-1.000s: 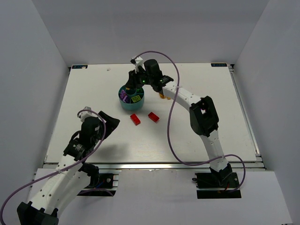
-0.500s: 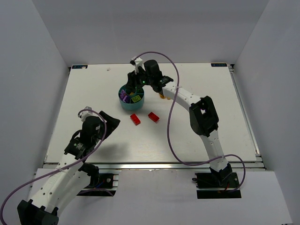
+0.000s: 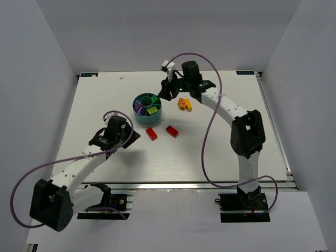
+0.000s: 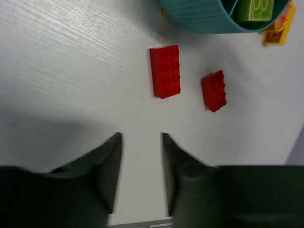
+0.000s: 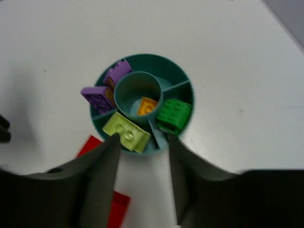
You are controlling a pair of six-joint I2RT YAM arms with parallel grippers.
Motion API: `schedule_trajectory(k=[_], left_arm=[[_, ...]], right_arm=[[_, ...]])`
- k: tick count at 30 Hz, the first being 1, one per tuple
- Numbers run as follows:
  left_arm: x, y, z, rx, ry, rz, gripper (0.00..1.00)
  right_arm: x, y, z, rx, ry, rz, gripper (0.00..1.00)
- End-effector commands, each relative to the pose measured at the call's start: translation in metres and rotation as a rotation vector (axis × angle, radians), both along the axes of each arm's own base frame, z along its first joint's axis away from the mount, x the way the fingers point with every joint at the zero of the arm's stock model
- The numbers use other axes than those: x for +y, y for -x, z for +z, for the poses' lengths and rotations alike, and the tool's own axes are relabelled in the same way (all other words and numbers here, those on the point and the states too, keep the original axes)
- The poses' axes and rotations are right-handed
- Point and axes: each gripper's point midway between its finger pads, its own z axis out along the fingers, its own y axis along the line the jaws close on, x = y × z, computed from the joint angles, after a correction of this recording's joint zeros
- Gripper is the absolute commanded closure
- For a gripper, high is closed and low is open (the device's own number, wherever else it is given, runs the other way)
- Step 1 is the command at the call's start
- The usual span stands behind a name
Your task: Sort the legos into containers by color
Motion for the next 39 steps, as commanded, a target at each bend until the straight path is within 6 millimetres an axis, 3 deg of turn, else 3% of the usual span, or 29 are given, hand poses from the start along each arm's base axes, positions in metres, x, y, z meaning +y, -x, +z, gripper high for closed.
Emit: schedule_trajectory(k=[1, 2, 3, 4, 5, 7, 8, 11, 12, 18, 28, 32, 33, 35, 36, 37, 38, 39], left_arm=[[-0.009, -0.023, 0.016, -0.024, -0.030, -0.043, 0.45], [-0.011, -0.032, 0.024, -0.036, -0.043, -0.036, 0.39], [-0.010, -0.035, 0.014, 0.003, -0.074, -0.031, 0.31], [-0.010, -0.036, 0.010, 0.022, -0.094, -0.029, 0.29], [-0.014, -0.041, 0.015, 0.015, -0.099, -0.032, 0.28], [-0.017, -0.047, 0.003, 0.044, -0.134, -0.015, 0.26], [-0.024, -0.049, 0.005, 0.037, -0.139, -0.024, 0.26], [-0.039, -0.053, -0.009, 0.046, -0.169, -0.017, 0.26], [-0.042, -0.056, -0.010, 0.042, -0.177, -0.009, 0.27], [-0.061, -0.055, -0.038, 0.083, -0.210, 0.020, 0.28], [-0.067, -0.074, -0.053, 0.041, -0.237, 0.083, 0.28], [-0.071, -0.074, -0.053, 0.046, -0.246, 0.075, 0.29], [-0.070, -0.071, -0.053, 0.048, -0.249, 0.072, 0.29], [-0.068, -0.066, -0.043, 0.032, -0.235, 0.073, 0.32], [-0.063, -0.059, -0.045, 0.039, -0.242, 0.072, 0.33], [-0.061, -0.057, -0.031, 0.011, -0.220, 0.074, 0.35], [-0.059, -0.054, -0.026, 0.001, -0.216, 0.072, 0.36], [-0.054, -0.048, -0.025, -0.002, -0.225, 0.063, 0.37]], right_arm=[[-0.043, 0.012, 0.058, -0.147, -0.015, 0.052, 0.45], [-0.058, 0.014, 0.042, -0.119, 0.012, 0.034, 0.33], [-0.067, 0.017, 0.038, -0.122, 0.025, 0.022, 0.30], [-0.078, 0.021, 0.048, -0.147, 0.027, 0.000, 0.29], [-0.091, 0.025, 0.032, -0.116, 0.049, -0.017, 0.29], [-0.105, 0.031, 0.034, -0.106, 0.050, -0.041, 0.29], [-0.116, 0.035, 0.020, -0.068, 0.061, -0.062, 0.29], [-0.133, 0.039, 0.022, -0.070, 0.051, -0.100, 0.29], [-0.136, 0.041, 0.015, -0.053, 0.053, -0.109, 0.29], [-0.152, 0.041, 0.017, -0.036, 0.033, -0.153, 0.29], [-0.164, 0.047, 0.011, -0.001, 0.018, -0.173, 0.29], [-0.169, 0.050, -0.001, 0.016, 0.041, -0.194, 0.29], [-0.171, 0.046, -0.005, 0.029, 0.049, -0.226, 0.29], [-0.183, 0.029, -0.033, 0.111, 0.113, -0.345, 0.32], [-0.185, 0.022, -0.033, 0.174, 0.127, -0.401, 0.32], [-0.188, 0.012, -0.058, 0.241, 0.174, -0.445, 0.26], [-0.188, 0.008, -0.067, 0.283, 0.193, -0.467, 0.24], [-0.184, -0.004, -0.059, 0.286, 0.183, -0.479, 0.23]])
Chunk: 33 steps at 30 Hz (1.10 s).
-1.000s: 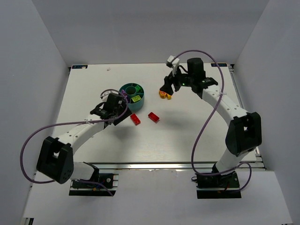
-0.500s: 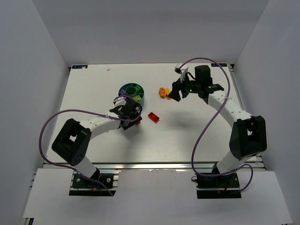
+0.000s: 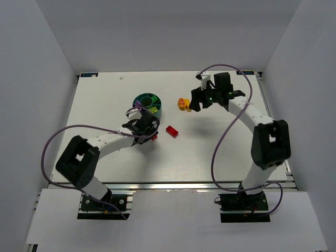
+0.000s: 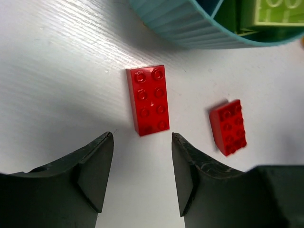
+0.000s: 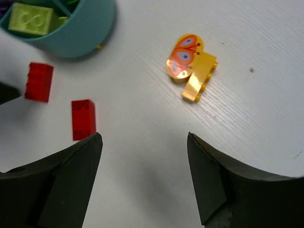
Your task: Sort the legos into containers by color
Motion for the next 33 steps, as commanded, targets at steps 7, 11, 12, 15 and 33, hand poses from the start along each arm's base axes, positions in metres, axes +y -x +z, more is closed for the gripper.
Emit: schedule_trajectory(k=[7, 11, 12, 15, 33], left_arm=[[0.033, 0.032, 0.086, -0.227, 0.099, -0.004, 0.36], [0.036, 0.047, 0.101, -0.278, 0.168, -0.032, 0.29], [0.038, 0.050, 0.108, -0.297, 0.197, -0.024, 0.28], [0.045, 0.059, 0.113, -0.327, 0.247, 0.001, 0.27], [0.043, 0.056, 0.136, -0.388, 0.266, -0.024, 0.24]], right_arm=[[0.013, -0.076, -0.056, 0.094, 0.152, -0.143, 0.23], [0.021, -0.096, -0.077, 0.084, 0.220, -0.141, 0.26], [0.021, -0.098, -0.087, 0.091, 0.233, -0.138, 0.26], [0.022, -0.104, -0.100, 0.092, 0.265, -0.136, 0.30], [0.024, -0.100, -0.131, 0.093, 0.330, -0.109, 0.62]])
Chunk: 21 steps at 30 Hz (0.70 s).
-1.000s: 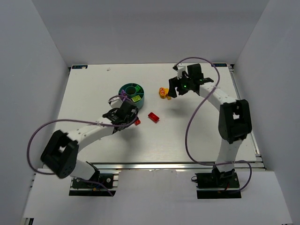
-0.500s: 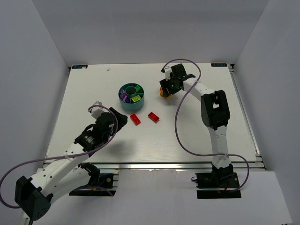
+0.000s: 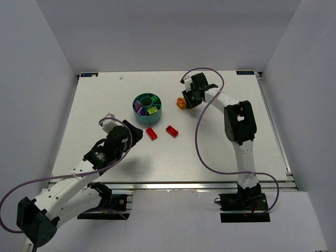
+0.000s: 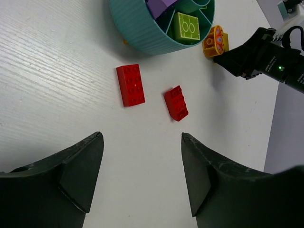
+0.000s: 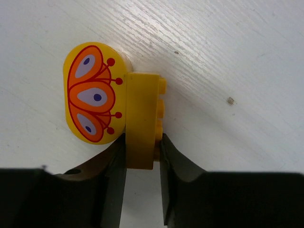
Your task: Sort the legos into containers by color
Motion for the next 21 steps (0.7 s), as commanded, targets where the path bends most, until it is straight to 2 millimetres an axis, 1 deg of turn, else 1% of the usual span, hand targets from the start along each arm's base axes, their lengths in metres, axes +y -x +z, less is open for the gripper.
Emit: schedule_trajectory(k=[1, 3, 4, 5, 6, 7, 8, 9, 10, 11, 12, 13, 14, 15, 16, 17, 18, 19, 20, 21], left_arm=[[-0.016, -0.008, 0.028, -0.061, 0.046, -0.051, 0.24], [-0.022, -0.011, 0.032, -0.076, 0.059, -0.070, 0.24], [-0.025, -0.012, 0.035, -0.083, 0.068, -0.079, 0.24], [-0.028, -0.012, 0.037, -0.087, 0.081, -0.094, 0.23], [-0.032, -0.014, 0.043, -0.109, 0.099, -0.101, 0.24], [-0.034, -0.015, 0.045, -0.114, 0.106, -0.107, 0.22], [-0.038, -0.017, 0.052, -0.134, 0.131, -0.113, 0.21], [-0.040, -0.019, 0.056, -0.144, 0.143, -0.118, 0.20], [-0.043, -0.020, 0.059, -0.154, 0.157, -0.123, 0.17], [-0.051, -0.023, 0.073, -0.192, 0.189, -0.149, 0.16], [-0.055, -0.024, 0.077, -0.206, 0.201, -0.167, 0.15], [-0.060, -0.026, 0.080, -0.215, 0.209, -0.187, 0.14], [-0.067, -0.029, 0.093, -0.250, 0.230, -0.209, 0.13], [-0.075, -0.029, 0.097, -0.250, 0.244, -0.248, 0.13], [-0.082, -0.033, 0.093, -0.236, 0.243, -0.265, 0.13], [-0.088, -0.035, 0.103, -0.256, 0.259, -0.288, 0.13], [-0.097, -0.034, 0.105, -0.249, 0.272, -0.330, 0.13], [-0.103, -0.035, 0.105, -0.244, 0.277, -0.351, 0.13], [-0.110, -0.039, 0.108, -0.253, 0.291, -0.371, 0.12], [-0.118, -0.037, 0.111, -0.255, 0.306, -0.406, 0.12]], right_arm=[[0.009, -0.006, 0.003, -0.035, -0.013, 0.036, 0.69], [0.010, -0.006, 0.008, -0.044, -0.024, 0.049, 0.77], [0.010, -0.006, 0.011, -0.048, -0.027, 0.054, 0.85], [0.011, -0.004, 0.019, -0.066, -0.035, 0.062, 0.90], [0.011, -0.002, 0.025, -0.077, -0.047, 0.068, 0.94], [0.010, 0.000, 0.031, -0.086, -0.058, 0.073, 1.00], [0.007, 0.009, 0.043, -0.098, -0.072, 0.077, 1.00], [0.010, 0.012, 0.056, -0.128, -0.101, 0.092, 1.00], [0.010, 0.018, 0.063, -0.141, -0.116, 0.105, 1.00], [0.010, 0.034, 0.082, -0.162, -0.150, 0.137, 1.00], [0.012, 0.038, 0.097, -0.205, -0.176, 0.155, 1.00], [0.014, 0.045, 0.109, -0.227, -0.203, 0.175, 1.00], [0.013, 0.056, 0.138, -0.277, -0.235, 0.195, 1.00], [0.017, 0.072, 0.139, -0.259, -0.265, 0.236, 1.00], [0.018, 0.081, 0.148, -0.261, -0.291, 0.254, 1.00], [0.022, 0.094, 0.169, -0.284, -0.336, 0.292, 1.00], [0.023, 0.105, 0.169, -0.264, -0.351, 0.301, 1.00], [0.023, 0.111, 0.174, -0.264, -0.367, 0.305, 1.00], [0.026, 0.121, 0.188, -0.277, -0.396, 0.326, 1.00], [0.027, 0.130, 0.186, -0.256, -0.412, 0.328, 1.00]])
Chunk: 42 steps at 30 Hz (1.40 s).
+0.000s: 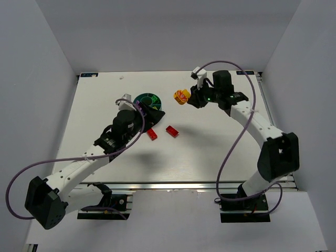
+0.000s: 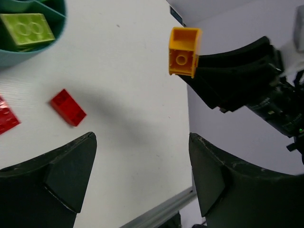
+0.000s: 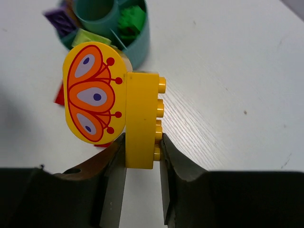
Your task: Sort the legos into containers by color
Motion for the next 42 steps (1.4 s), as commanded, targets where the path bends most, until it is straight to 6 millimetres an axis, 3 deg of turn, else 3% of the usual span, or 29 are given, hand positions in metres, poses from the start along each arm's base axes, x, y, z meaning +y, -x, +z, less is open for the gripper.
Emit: schedule_trajectory(k=[1, 10, 14, 19, 30, 42], left_arm=[[-0.030, 0.001, 0.038, -0.087, 0.089, -0.141, 0.12], [-0.058, -0.001, 0.059, -0.146, 0.180, -0.258, 0.10], [-0.060, 0.001, 0.054, -0.129, 0.199, -0.264, 0.11], [-0.058, 0.004, 0.040, -0.088, 0.202, -0.260, 0.17], [-0.043, 0.005, 0.030, -0.057, 0.133, -0.205, 0.14], [-0.049, -0.007, 0.016, -0.048, 0.106, -0.197, 0.16]], right_arm=[[0.019, 0.030, 0.019, 0.009, -0.103, 0.106, 1.00], [0.041, 0.077, 0.034, -0.037, -0.117, 0.192, 1.00], [0.048, 0.087, 0.035, -0.039, -0.120, 0.224, 1.00], [0.053, 0.092, 0.040, -0.053, -0.127, 0.238, 1.00], [0.043, 0.076, 0.044, -0.106, -0.091, 0.143, 1.00], [0.051, 0.094, 0.056, -0.105, -0.136, 0.217, 1.00]])
